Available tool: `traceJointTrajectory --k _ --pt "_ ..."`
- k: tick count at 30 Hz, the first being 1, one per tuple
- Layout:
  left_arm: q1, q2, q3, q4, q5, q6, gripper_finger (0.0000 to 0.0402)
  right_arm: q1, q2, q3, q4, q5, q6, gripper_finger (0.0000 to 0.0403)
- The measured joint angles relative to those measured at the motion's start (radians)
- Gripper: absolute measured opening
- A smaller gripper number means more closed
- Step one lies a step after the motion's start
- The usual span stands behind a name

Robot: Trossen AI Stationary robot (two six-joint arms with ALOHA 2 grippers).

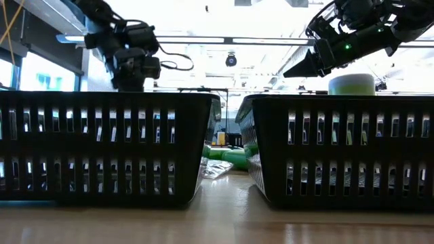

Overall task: Pick & Place Travel size toiletries
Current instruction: Put the cotton pack into the top left black bin

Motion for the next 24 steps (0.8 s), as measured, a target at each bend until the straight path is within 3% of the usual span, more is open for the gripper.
traceJointTrajectory --k 12,24 --pt "0.000 0.000 0.092 0.029 -0.002 0.057 0.0000 0.000 0.000 0.000 0.000 0.000 0.000 0.0005" --pt "0.000 0.000 0.099 0.255 0.021 0.054 0.0000 0.000 0.000 0.000 0.031 0.000 -0.026 0.0005"
